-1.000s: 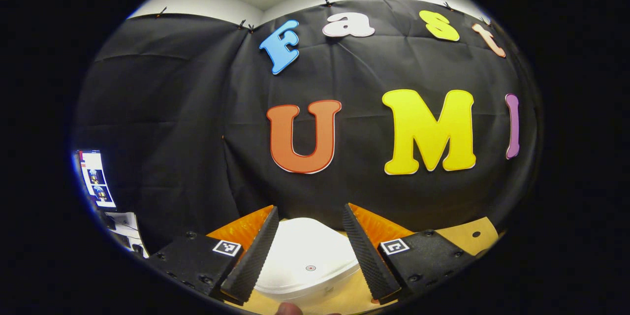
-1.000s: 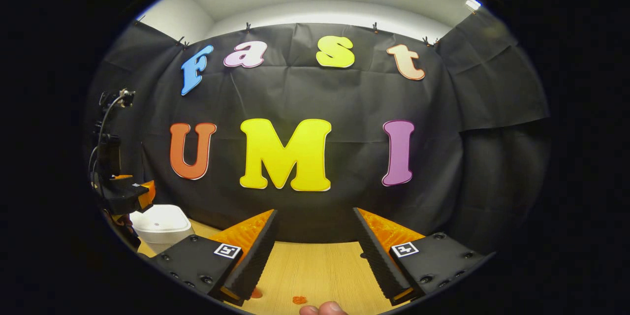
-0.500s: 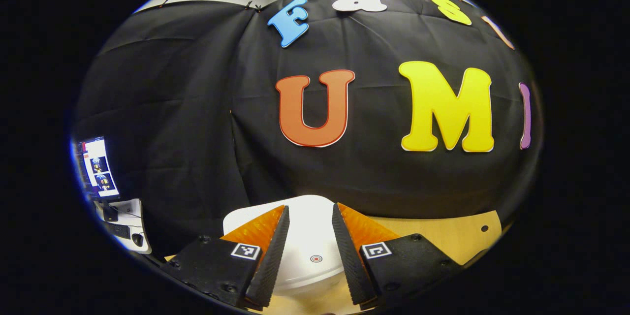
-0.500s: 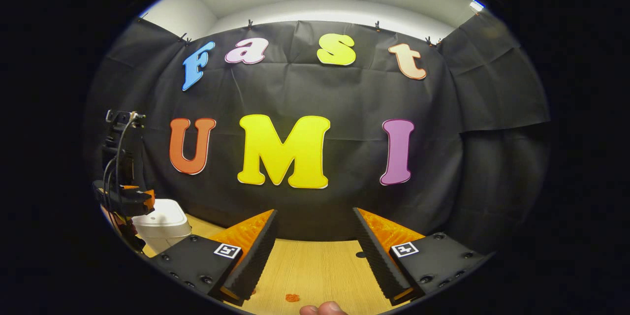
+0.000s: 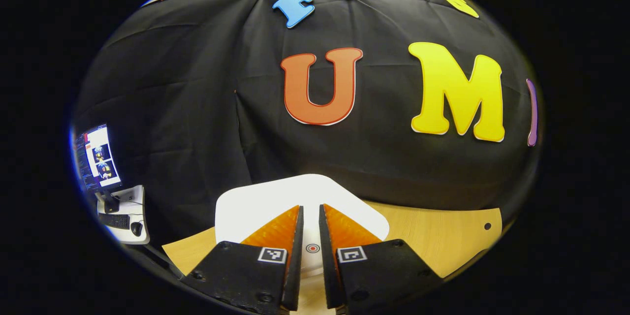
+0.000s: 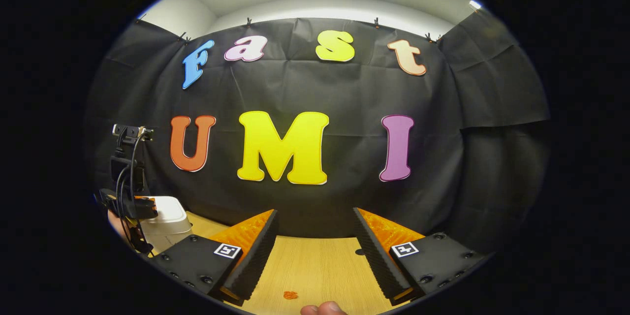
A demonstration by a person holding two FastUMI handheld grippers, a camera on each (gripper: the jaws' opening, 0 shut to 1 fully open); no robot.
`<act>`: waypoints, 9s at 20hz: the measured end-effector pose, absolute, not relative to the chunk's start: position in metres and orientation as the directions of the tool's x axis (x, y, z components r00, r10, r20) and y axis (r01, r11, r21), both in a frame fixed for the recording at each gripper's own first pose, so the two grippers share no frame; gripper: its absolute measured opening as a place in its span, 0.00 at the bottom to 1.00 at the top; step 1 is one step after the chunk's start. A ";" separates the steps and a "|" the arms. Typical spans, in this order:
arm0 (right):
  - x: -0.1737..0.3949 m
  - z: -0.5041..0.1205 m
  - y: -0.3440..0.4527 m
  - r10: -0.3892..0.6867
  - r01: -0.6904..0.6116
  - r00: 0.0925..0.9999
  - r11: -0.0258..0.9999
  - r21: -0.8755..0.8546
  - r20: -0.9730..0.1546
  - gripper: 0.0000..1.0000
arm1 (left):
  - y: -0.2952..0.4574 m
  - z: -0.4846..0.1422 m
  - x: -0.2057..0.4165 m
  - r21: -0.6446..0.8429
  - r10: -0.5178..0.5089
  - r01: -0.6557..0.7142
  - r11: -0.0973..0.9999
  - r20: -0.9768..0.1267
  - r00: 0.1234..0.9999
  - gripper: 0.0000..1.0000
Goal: Press the lid of the desktop garbage bin to open it, pick up the crumpled paper on the desktop and throw it into the bin, then pick up the pop can on the desktop and drop it into the bin, and finally close the garbage bin lid.
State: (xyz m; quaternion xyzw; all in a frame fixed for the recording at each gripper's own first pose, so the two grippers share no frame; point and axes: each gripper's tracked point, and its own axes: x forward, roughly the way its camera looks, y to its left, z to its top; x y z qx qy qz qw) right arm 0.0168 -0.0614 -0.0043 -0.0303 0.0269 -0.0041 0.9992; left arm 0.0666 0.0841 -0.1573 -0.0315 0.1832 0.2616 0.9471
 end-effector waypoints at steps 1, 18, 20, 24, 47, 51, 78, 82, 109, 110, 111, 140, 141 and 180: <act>0.017 -0.007 -0.064 -0.014 0.011 0.998 0.998 -0.061 -0.059 0.94 | 0.084 -0.161 0.065 0.031 0.485 -0.513 0.858 -0.375 0.790 0.20; 0.019 -0.021 -0.080 -0.051 0.047 0.994 0.998 -0.052 -0.092 0.95 | 0.081 -0.183 0.062 0.022 0.516 -0.552 0.834 -0.387 0.764 0.11; 0.017 -0.022 -0.080 -0.051 0.045 0.994 0.997 -0.060 -0.095 0.93 | 0.081 -0.180 0.062 0.020 0.518 -0.550 0.835 -0.365 0.774 0.10; 0.015 -0.015 -0.077 -0.040 0.035 0.996 0.997 -0.073 -0.078 0.95 | 0.087 -0.170 0.057 -0.044 0.522 -0.565 0.824 -0.329 0.787 0.08; 0.004 -0.013 -0.044 0.045 -0.045 0.999 0.999 -0.021 -0.027 0.94 | 0.027 -0.055 0.014 0.000 0.299 -0.301 0.954 -0.106 0.948 0.15; 0.001 -0.012 -0.048 0.044 -0.045 0.999 0.999 -0.013 -0.025 0.94 | -0.002 -0.052 0.005 -0.010 0.222 -0.224 0.975 -0.097 0.970 0.26; -0.015 -0.209 -0.048 0.164 -0.184 0.888 0.983 -0.005 -0.430 0.95 | -0.075 -0.081 -0.058 0.029 -0.021 0.026 0.999 -0.163 0.986 0.96; -0.006 -0.251 -0.041 0.184 -0.204 0.837 0.979 0.019 -0.515 0.95 | -0.062 -0.089 -0.063 0.031 0.013 -0.007 1.000 -0.189 0.982 0.96; 0.046 -0.446 -0.022 0.153 -0.263 0.554 0.965 0.002 -0.818 0.88 | 0.025 -0.133 -0.082 0.097 0.257 -0.239 0.966 -0.337 0.906 0.97; 0.048 -0.446 -0.022 0.148 -0.265 0.555 0.964 -0.005 -0.819 0.82 | 0.025 -0.132 -0.081 0.098 0.257 -0.238 0.966 -0.334 0.907 0.97; 0.049 -0.447 -0.023 0.142 -0.265 0.556 0.964 -0.012 -0.819 0.77 | 0.025 -0.132 -0.081 0.098 0.257 -0.237 0.966 -0.332 0.908 0.97; 0.057 -0.063 0.191 0.592 -0.589 0.724 0.798 0.129 -0.355 0.07 | 0.085 -0.124 -0.106 0.014 0.276 -0.282 0.959 -0.260 0.925 0.97; 0.055 -0.057 0.208 0.613 -0.608 0.712 0.782 0.137 -0.342 0.04 | 0.092 -0.122 -0.109 0.016 0.286 -0.292 0.956 -0.257 0.923 0.97; 0.071 -0.093 0.186 0.452 -0.467 0.817 0.883 0.047 -0.360 0.83 | 0.035 -0.125 -0.095 -0.007 -0.014 0.012 1.000 -0.244 0.970 0.97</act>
